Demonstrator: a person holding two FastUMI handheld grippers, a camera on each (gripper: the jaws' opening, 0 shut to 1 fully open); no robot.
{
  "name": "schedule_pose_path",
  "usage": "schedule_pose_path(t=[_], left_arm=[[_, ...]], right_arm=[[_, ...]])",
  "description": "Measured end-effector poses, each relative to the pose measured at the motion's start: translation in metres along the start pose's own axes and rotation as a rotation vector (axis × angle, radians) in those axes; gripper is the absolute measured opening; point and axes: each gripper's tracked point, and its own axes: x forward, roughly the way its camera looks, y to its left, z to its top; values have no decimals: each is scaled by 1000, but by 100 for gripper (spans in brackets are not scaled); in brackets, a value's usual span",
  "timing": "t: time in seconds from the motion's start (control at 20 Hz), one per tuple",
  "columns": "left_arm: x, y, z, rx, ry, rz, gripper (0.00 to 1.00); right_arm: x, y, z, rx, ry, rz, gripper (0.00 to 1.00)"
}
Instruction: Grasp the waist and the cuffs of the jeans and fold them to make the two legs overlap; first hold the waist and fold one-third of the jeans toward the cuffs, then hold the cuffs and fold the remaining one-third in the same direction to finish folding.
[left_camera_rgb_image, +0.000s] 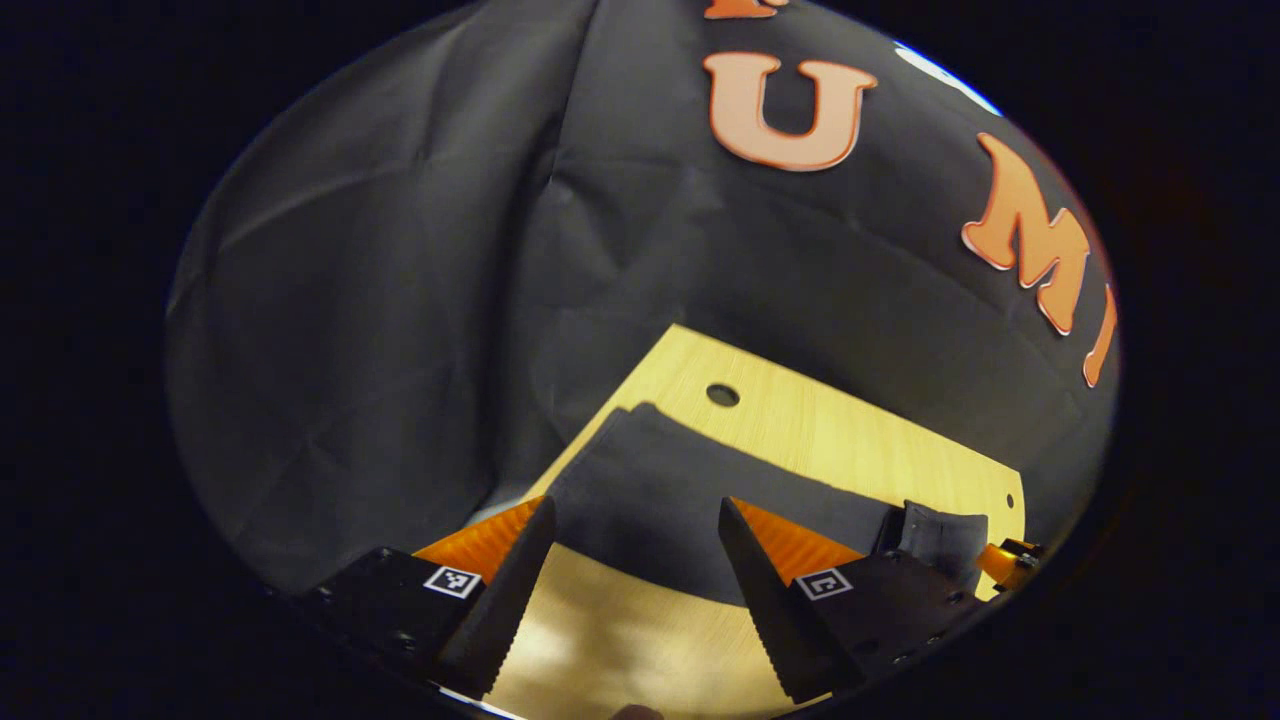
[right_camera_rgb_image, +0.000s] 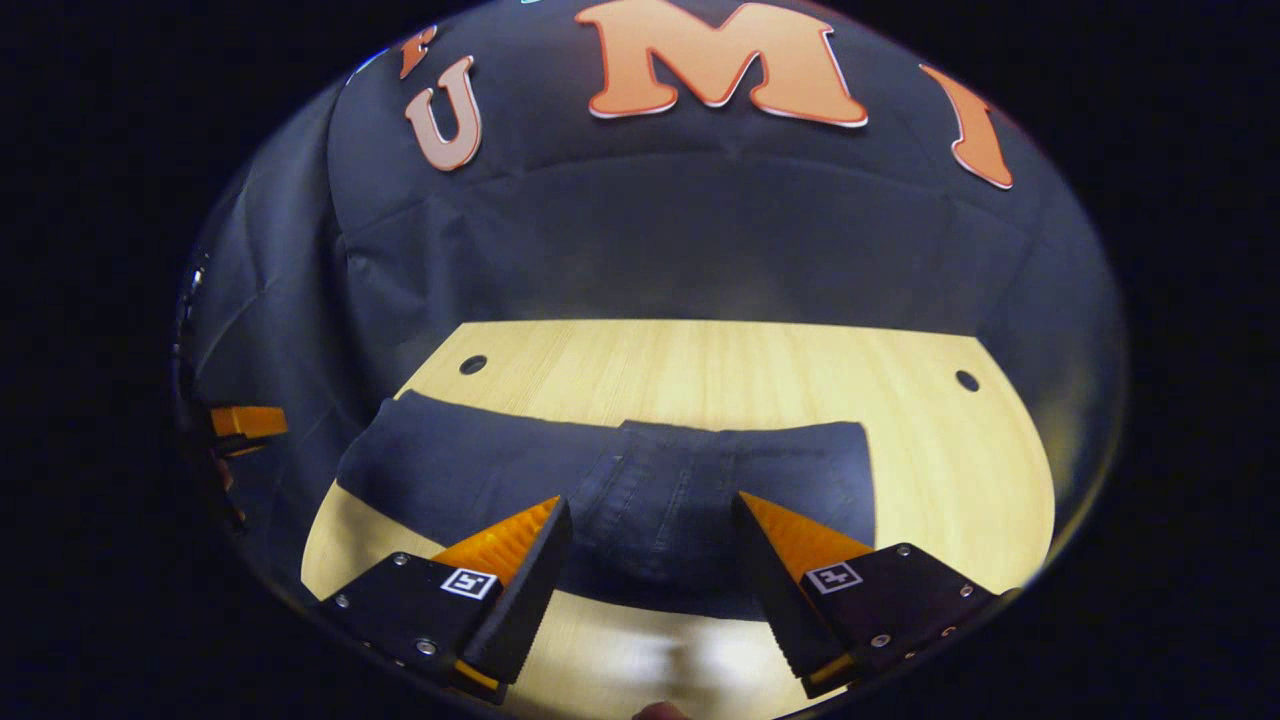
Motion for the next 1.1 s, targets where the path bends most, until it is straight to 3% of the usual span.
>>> schedule_pose_path(t=[0.15, 0.45, 0.7, 0.9, 1.1], left_arm=[[33, 17, -29, -88, 178, 27, 98], [81, 41, -40, -221, 368, 46, 98], [110, 71, -58, -302, 464, 130, 99], [137, 73, -62, -320, 505, 198, 97], [140, 72, -68, -211, 557, 300, 97]], right_arm=[[-19, -23, 12, 7, -44, -58, 96], [-55, -55, 24, 46, -107, -169, 97], [-75, -65, 18, 58, -116, -237, 97], [-84, -66, 12, 83, -108, -262, 98], [-88, -62, 9, 96, -104, -270, 98]])
